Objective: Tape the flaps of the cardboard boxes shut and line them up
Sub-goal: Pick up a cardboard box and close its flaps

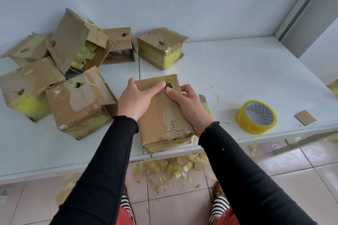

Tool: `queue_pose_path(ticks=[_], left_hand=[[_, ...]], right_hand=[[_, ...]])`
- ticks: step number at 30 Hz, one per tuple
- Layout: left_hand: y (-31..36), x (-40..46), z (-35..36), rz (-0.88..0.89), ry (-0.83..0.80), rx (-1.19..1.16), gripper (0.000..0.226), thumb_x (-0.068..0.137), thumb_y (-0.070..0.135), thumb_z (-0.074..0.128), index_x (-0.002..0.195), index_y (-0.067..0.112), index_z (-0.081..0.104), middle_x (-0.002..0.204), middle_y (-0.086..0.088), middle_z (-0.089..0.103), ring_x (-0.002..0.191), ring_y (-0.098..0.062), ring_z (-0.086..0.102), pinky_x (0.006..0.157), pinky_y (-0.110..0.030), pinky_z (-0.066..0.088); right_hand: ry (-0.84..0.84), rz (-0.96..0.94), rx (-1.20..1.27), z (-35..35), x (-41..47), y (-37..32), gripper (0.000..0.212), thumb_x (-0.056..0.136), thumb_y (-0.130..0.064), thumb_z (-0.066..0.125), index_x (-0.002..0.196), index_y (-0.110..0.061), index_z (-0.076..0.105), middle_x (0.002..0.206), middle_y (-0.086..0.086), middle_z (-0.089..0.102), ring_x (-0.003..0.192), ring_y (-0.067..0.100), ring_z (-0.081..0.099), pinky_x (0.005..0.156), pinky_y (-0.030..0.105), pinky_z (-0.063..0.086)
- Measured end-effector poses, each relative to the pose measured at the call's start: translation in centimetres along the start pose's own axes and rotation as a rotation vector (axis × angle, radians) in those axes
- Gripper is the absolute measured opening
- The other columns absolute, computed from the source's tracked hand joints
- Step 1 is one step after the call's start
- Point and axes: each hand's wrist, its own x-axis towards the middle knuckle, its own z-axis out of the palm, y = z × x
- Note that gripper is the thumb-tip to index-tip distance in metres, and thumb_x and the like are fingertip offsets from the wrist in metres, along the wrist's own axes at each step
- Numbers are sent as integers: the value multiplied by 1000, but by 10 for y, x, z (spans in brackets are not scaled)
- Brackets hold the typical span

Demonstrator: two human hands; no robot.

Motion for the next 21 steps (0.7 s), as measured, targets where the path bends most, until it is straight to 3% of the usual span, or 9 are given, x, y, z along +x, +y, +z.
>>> queue_pose_path(ticks=[4,6,8,12,15,21], left_hand=[[-1,3,5,20,-18,43,125,69,95,56,161,19,22,156,-5,47,138,-28,49,111,-48,45],[-2,3,7,34,-23,77,120,73,93,54,161,17,23,157,-6,46,139,-29,48,111,-48,44],[-1,3,8,33,-28,96,115,76,91,54,158,16,26,151,-6,51,132,-29,53,104,-47,49],[2,2,10,49,-7,85,86,78,82,65,136,23,38,123,0,60,101,-19,63,73,-37,54],[7,3,8,55,-9,162,83,78,82,62,128,19,42,115,-2,61,102,-26,63,82,-44,57],[14,4,12,74,73,282,83,82,85,55,118,11,46,106,-6,60,99,-29,60,73,-39,45]], right_hand=[[144,14,-173,-2,12,-1,37,95,-52,63,95,-16,57,71,-10,68,57,5,65,48,21,48],[194,5,-258,-5,20,-2,35,91,-53,64,87,-19,56,64,-14,62,54,4,60,50,22,45],[215,4,-320,-6,26,-1,37,87,-56,64,85,-20,56,69,-11,62,62,10,61,60,29,47],[195,5,-390,-5,30,-1,44,86,-60,65,93,-17,59,86,-1,72,84,24,72,75,44,58],[170,2,-356,-5,25,-2,45,90,-61,65,94,-17,58,85,-2,73,72,15,71,66,36,58],[-82,111,-119,-10,9,-5,45,91,-39,76,118,-13,51,107,9,71,75,16,75,62,31,60]])
